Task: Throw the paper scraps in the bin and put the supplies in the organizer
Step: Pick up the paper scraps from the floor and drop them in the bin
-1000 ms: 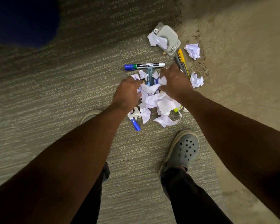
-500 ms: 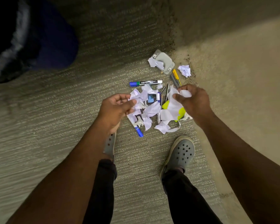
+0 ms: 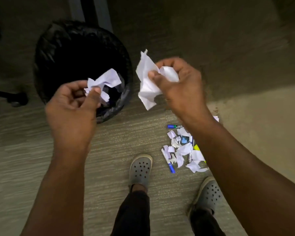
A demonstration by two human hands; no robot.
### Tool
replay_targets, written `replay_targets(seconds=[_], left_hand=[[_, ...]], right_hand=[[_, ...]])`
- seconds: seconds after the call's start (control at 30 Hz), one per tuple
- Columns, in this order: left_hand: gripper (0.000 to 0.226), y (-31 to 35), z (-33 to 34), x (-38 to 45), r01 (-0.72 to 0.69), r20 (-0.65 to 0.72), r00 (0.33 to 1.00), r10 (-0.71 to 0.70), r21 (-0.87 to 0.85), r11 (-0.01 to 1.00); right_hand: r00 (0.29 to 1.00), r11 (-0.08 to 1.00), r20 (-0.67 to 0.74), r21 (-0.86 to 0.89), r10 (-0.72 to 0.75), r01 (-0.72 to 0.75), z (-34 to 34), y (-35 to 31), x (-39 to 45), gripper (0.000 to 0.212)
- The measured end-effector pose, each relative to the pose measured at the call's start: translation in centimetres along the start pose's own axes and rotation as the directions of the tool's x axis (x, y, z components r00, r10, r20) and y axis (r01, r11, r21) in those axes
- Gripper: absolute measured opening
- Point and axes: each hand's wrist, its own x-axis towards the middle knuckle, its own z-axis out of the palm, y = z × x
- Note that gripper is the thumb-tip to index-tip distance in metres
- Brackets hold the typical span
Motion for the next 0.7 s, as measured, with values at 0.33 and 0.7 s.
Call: replay_targets(seconds=[0.33,0.7], left_hand=[[0.022,-5.4,-3.4,9.5,-0.049,-0.105,0.986,0.130,0.561,0.826],[0.027,-7.1,-1.9,5.5,-0.256,0.079,0.963,0.256,0.549,0.796]], right_hand=[[0.910,0.809,0.380,-0.477,-0.164,0.345,16.8,1.4,6.5,0.036],[0.902,0.699,0.279,-0.570,-0.329,0.431,12.9,5.7,2.0,0.032]])
